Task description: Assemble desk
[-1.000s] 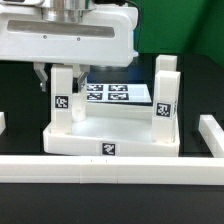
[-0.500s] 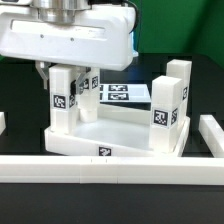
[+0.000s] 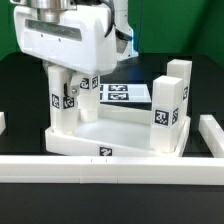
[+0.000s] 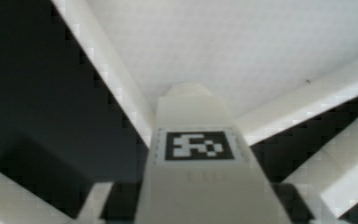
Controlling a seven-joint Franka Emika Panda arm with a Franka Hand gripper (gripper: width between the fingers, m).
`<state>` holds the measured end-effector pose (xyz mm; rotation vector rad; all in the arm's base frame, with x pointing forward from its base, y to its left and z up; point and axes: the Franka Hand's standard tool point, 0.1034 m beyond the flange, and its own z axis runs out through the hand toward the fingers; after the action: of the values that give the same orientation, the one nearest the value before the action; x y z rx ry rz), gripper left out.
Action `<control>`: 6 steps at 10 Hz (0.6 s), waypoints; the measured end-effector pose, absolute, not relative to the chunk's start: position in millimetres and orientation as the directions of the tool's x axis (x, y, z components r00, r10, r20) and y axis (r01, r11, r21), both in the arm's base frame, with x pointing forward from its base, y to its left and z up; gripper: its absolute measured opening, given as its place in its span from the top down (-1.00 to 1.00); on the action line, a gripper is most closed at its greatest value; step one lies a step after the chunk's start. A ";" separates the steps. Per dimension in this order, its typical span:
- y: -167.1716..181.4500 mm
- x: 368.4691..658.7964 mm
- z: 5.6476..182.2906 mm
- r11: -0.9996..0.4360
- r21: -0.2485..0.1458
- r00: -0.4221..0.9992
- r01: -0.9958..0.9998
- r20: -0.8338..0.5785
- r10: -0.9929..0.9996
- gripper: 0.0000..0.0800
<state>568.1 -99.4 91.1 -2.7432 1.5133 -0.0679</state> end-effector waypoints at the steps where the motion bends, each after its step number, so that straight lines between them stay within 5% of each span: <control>1: -99.9 570.1 91.0 -0.452 -0.030 0.451 -0.892 0.032 -0.892 0.27; 6: -98.4 573.3 91.1 -0.137 -0.043 0.136 -0.990 0.024 -0.990 0.27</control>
Offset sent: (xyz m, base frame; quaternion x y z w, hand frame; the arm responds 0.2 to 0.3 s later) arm 0.0042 0.0008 -0.0001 -0.0031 0.0001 0.2029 0.9792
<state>573.3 -98.4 91.1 -2.3553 2.0529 -0.0723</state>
